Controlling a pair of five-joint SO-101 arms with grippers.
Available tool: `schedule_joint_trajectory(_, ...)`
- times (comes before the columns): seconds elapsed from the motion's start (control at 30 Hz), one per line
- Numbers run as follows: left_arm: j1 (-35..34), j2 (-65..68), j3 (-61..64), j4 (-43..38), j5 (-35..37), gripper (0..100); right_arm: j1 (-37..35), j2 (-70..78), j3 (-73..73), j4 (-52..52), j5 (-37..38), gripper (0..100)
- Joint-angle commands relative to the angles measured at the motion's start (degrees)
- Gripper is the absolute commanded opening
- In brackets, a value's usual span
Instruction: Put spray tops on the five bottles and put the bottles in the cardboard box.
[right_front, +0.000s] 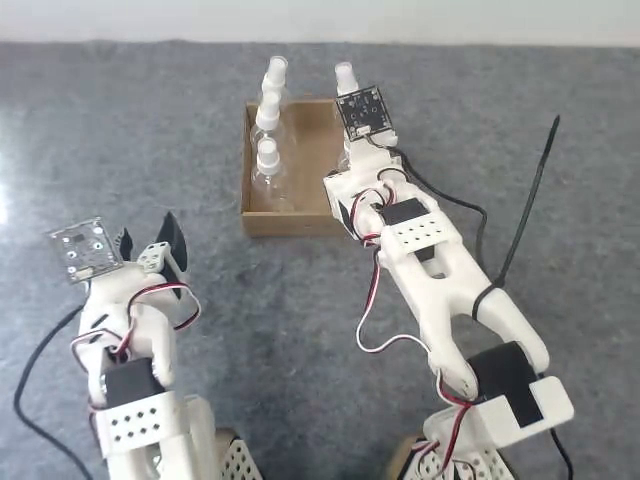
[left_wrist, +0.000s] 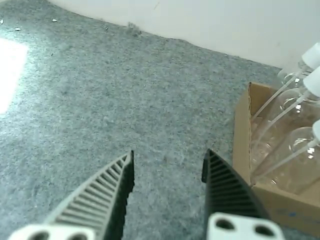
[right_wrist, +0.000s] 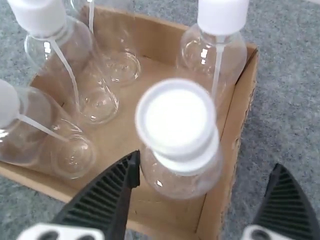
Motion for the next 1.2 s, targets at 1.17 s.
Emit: schedule_joint_trajectory(1.17, -0.18, -0.97, -0.22, -1.67, 0.0, 21, -2.51, -21.85, -2.64, 25.71, 0.26, 17.3)
